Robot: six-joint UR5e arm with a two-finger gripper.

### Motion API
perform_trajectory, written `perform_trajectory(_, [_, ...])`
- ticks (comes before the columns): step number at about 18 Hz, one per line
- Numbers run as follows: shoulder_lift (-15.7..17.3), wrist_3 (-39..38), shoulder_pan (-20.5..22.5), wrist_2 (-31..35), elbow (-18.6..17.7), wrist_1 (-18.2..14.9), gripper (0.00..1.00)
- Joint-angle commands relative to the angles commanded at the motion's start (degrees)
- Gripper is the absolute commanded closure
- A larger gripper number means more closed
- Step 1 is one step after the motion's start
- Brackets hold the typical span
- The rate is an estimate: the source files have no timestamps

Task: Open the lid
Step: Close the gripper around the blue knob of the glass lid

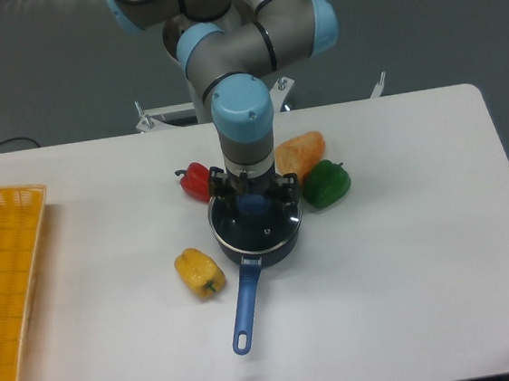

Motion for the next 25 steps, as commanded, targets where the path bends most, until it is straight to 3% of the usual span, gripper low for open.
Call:
perform_trajectory(13, [-0.09,1.14,-0.09,0.53,-0.09,-0.88,0.05])
perform_trajectory(25, [-0.53,1.14,-0.09,0.36,0.79,-2.72,0.27])
